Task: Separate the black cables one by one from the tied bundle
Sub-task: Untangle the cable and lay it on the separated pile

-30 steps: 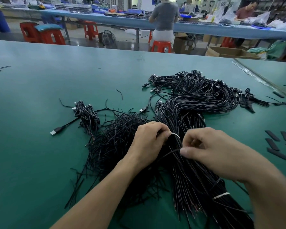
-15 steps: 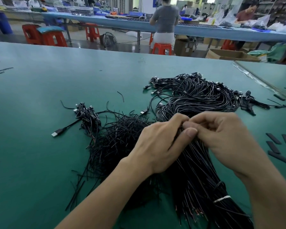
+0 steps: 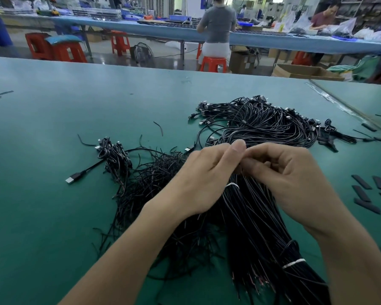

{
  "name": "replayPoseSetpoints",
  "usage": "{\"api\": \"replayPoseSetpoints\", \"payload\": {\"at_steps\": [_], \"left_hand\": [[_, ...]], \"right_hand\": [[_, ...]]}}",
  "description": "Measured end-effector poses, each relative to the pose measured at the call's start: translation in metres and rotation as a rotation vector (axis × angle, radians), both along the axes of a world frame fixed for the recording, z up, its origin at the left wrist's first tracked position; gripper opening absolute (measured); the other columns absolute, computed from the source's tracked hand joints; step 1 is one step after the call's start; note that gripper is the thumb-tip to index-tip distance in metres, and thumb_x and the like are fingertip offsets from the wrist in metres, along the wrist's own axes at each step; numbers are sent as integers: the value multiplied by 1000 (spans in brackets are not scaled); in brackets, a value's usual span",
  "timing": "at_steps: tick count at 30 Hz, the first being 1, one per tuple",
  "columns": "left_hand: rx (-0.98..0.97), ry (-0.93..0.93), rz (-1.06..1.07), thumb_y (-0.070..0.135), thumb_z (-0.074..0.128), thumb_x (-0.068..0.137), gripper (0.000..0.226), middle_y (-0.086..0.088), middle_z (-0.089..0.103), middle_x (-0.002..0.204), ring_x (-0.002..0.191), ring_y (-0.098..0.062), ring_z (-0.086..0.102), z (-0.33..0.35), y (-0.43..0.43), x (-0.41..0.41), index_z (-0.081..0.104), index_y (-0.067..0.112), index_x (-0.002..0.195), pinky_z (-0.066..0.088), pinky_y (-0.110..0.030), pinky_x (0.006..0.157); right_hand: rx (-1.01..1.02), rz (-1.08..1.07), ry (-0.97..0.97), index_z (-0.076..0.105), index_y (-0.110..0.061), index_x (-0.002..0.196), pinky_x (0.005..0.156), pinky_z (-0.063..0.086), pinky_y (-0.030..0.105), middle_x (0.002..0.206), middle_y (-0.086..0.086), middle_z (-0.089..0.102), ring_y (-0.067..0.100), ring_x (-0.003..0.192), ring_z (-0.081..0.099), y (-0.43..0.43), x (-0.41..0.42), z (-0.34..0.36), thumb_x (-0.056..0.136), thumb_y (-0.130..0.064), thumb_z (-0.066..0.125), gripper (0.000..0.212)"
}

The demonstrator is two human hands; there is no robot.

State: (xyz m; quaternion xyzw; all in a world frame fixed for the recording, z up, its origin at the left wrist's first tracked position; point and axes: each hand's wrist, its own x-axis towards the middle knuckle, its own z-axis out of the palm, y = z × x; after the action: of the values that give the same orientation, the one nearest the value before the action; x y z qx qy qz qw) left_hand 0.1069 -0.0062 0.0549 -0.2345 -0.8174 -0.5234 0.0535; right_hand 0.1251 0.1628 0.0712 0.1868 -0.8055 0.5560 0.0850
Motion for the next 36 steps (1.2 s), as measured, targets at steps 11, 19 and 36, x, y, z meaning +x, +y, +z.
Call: {"api": "replayPoseSetpoints", "payload": {"at_steps": [11, 19, 36], "left_hand": [[491, -715, -688, 38, 42, 103, 42, 12, 36, 48, 41, 0, 26, 5, -3, 8, 72, 17, 83, 19, -11, 36], [1211, -668, -201, 21, 41, 105, 32, -3, 71, 79, 60, -7, 64, -2, 1, -9, 66, 3, 114, 51, -16, 48], [317, -747, -402, 74, 32, 90, 72, -3, 60, 49, 24, -2, 31, -3, -19, -4, 70, 17, 68, 24, -11, 30]], "right_hand": [[-174, -102, -47, 73, -18, 78, 56, 47, 22, 66, -3, 68, 6, 59, 57, -12, -3, -8, 83, -37, 71, 20], [384, -9, -215, 68, -20, 71, 44, 36, 29, 47, -8, 48, 7, 44, 39, -25, -1, -20, 95, -36, 62, 29], [-36, -101, 104, 73, -20, 73, 50, 46, 23, 53, -2, 66, 11, 46, 57, -23, 3, -6, 81, -27, 79, 13]]}}
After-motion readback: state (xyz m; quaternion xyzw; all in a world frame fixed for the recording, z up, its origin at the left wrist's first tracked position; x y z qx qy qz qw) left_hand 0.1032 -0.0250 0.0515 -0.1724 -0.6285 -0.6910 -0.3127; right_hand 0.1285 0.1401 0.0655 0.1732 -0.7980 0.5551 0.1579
